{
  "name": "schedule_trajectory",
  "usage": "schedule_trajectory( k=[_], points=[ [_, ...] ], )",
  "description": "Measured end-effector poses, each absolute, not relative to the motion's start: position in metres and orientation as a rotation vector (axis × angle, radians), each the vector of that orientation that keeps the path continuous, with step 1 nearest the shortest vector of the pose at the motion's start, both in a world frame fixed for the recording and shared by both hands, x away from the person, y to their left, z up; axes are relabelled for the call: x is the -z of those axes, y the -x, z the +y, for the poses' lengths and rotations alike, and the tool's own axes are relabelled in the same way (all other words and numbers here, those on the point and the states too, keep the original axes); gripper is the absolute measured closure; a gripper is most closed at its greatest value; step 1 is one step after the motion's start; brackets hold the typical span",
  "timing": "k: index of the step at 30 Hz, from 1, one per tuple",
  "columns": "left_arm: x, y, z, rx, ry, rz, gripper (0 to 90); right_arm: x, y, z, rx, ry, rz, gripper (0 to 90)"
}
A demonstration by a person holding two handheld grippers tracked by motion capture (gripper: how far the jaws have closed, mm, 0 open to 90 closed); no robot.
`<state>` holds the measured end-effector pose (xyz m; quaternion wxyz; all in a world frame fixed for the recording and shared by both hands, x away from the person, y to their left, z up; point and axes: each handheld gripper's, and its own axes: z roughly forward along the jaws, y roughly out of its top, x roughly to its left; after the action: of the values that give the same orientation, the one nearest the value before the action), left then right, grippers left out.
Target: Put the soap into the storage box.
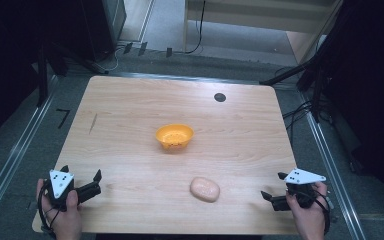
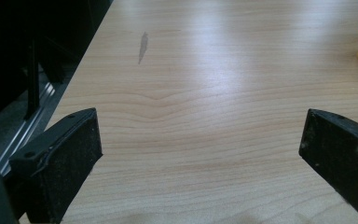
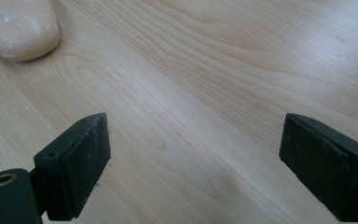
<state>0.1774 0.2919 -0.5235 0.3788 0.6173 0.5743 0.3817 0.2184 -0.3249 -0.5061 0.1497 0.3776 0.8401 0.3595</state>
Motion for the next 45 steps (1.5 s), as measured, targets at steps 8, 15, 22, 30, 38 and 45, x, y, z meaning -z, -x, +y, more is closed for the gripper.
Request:
schedule_trajectory(
  k=[8,15,22,30,38,45],
  points=[
    [0.523,-0.178,0.292,-0.972,-1.584,1.464,0.0,0.501,-0.224,-0.314,-1.022,-1.051,2.447,13.5],
    [0.524,-0.178,0.291,-0.973,-1.598,1.444,0.0,0.498,-0.229,-0.297,-0.967,-0.985,2.513,13.4],
    [0.524,-0.178,0.29,-0.971,-1.616,1.44,0.0,0.498,-0.234,-0.279,-0.954,-0.95,2.571,13.4],
    [0.524,-0.178,0.29,-0.968,-1.616,1.444,0.0,0.497,-0.237,-0.263,-0.942,-0.908,2.616,13.4],
    [0.524,-0.179,0.29,-0.965,-1.614,1.442,0.0,0.495,-0.24,-0.242,-0.945,-0.851,2.659,13.5],
    [0.524,-0.179,0.29,-0.962,-1.616,1.439,0.0,0.495,-0.241,-0.229,-0.934,-0.826,2.692,13.7]
  ],
)
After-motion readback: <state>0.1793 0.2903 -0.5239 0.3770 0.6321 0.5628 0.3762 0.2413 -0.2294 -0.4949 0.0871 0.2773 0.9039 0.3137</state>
